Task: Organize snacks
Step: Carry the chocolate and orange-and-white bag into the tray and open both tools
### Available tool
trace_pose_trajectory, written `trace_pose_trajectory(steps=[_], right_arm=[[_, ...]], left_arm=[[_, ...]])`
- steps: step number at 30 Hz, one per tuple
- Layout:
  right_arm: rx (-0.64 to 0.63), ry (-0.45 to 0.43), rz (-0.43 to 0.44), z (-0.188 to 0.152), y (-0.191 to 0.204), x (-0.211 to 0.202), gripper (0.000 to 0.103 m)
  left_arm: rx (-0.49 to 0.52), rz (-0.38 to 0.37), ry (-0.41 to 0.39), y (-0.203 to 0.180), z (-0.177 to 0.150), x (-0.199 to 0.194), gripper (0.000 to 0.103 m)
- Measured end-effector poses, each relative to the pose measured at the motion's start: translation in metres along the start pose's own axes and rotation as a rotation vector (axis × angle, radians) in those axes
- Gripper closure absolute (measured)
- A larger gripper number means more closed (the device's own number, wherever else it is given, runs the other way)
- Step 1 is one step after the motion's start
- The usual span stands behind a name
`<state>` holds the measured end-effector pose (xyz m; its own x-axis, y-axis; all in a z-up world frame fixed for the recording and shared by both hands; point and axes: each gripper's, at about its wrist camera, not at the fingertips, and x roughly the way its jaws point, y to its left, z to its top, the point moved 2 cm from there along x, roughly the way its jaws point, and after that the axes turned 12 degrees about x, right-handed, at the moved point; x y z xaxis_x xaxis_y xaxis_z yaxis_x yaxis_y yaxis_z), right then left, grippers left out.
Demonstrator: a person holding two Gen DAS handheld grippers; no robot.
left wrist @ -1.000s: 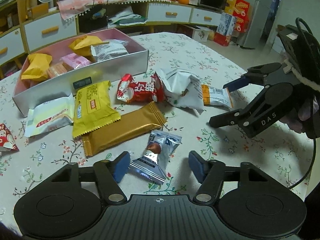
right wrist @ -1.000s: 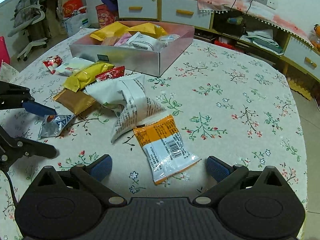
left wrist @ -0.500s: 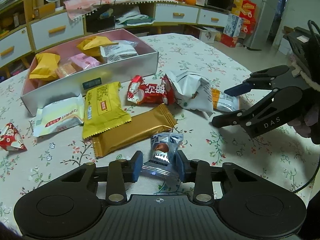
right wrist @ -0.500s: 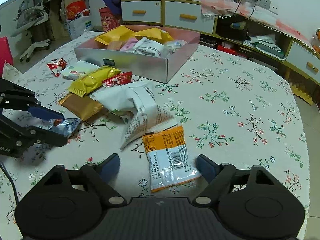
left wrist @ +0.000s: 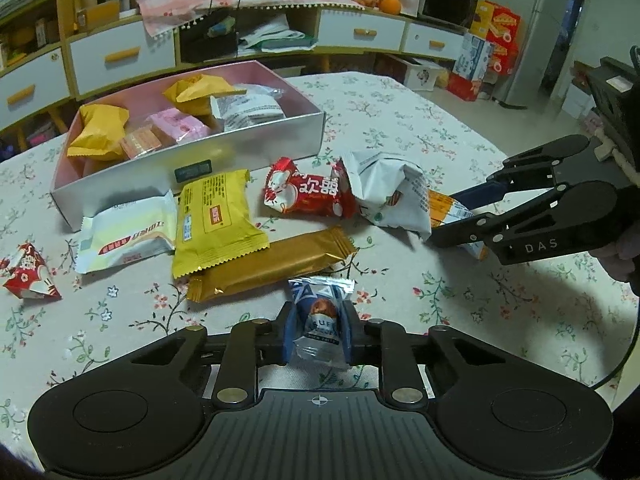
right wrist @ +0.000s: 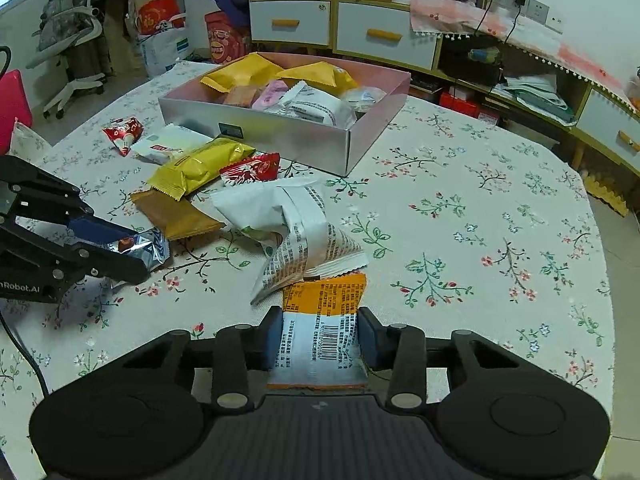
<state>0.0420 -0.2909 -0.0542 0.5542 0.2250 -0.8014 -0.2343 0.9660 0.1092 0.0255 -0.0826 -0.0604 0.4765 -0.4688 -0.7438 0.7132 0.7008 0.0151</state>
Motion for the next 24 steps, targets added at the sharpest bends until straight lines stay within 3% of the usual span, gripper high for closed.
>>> trace_pose_trajectory(steps=[16,24], right_arm=[[0.038,-0.09,-0.05,0.013,-0.003,-0.039,0.095],[0.092,-0.194,-0.008,0.032,0.003,-0.062,0.095]], left_arm=[[-0.035,-0.008,-0.043,0.012,0.004,-0.027,0.086],[-0.091,0.014,-0.083,0.03,0.011,-0.04,0.086]])
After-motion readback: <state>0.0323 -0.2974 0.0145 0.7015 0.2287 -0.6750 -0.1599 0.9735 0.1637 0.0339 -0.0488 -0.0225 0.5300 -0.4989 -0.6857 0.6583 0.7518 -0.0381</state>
